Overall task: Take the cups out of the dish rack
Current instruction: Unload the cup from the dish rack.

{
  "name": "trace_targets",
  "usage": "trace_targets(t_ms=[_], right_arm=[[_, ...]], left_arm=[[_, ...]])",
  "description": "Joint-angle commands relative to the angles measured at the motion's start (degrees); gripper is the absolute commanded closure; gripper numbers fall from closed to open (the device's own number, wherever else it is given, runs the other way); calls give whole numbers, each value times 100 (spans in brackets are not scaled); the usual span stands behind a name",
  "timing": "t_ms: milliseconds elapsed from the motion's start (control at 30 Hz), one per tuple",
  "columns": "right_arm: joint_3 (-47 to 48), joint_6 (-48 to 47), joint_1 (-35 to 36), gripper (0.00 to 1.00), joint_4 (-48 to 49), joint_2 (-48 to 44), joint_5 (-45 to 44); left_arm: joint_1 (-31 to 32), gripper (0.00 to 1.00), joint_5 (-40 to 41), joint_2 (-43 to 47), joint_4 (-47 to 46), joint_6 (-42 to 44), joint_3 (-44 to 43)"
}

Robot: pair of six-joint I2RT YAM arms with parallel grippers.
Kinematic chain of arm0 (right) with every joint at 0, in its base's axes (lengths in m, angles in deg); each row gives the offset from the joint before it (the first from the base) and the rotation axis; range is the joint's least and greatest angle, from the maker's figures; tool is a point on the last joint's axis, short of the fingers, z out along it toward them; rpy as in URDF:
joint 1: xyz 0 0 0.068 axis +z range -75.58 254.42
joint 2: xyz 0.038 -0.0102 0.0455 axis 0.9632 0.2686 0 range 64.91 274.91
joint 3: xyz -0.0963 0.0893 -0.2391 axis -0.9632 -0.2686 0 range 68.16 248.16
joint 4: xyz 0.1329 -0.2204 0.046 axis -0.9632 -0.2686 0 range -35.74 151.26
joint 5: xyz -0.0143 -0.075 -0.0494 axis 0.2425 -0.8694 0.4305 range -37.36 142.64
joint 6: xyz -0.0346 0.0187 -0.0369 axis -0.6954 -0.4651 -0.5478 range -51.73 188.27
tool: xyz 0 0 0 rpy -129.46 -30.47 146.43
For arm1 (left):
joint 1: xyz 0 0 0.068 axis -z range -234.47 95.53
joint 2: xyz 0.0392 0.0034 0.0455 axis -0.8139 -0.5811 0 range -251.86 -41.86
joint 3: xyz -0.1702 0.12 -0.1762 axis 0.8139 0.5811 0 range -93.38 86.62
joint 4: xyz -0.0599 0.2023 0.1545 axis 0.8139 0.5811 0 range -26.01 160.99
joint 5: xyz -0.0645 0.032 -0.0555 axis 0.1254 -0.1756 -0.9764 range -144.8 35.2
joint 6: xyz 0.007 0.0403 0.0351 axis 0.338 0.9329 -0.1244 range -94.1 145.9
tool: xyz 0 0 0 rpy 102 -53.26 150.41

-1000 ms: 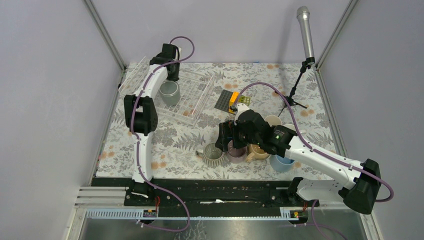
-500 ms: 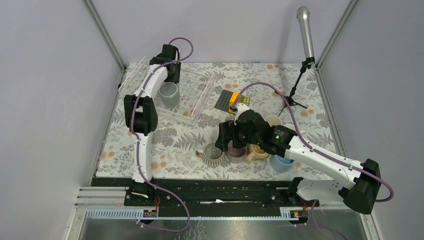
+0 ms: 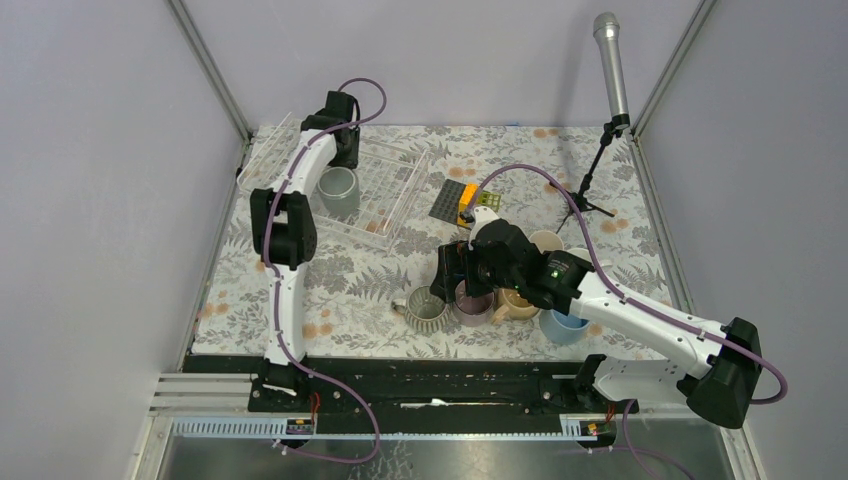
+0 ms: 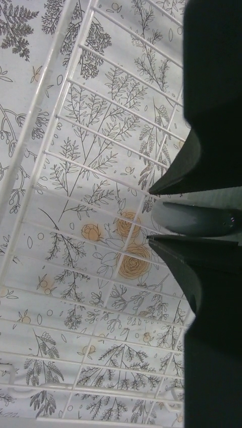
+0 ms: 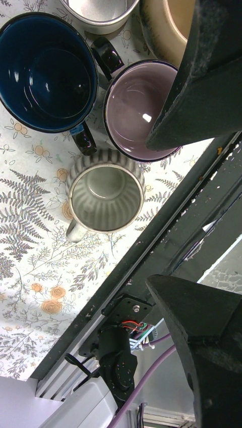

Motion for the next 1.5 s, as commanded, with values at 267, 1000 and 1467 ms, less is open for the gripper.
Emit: trace_targets(t_ms=[267, 1000, 1467], right_arm=[[206, -38, -37, 0, 143, 75, -85], [265, -154, -50, 0, 549, 215, -297], [107, -121, -50, 0, 678, 125, -264]], left_arm=[[-50, 100, -196, 9, 28, -188, -572], [-50, 100, -1027, 1625, -1078, -393, 564], [54, 100, -521, 1855, -991, -405, 1158]])
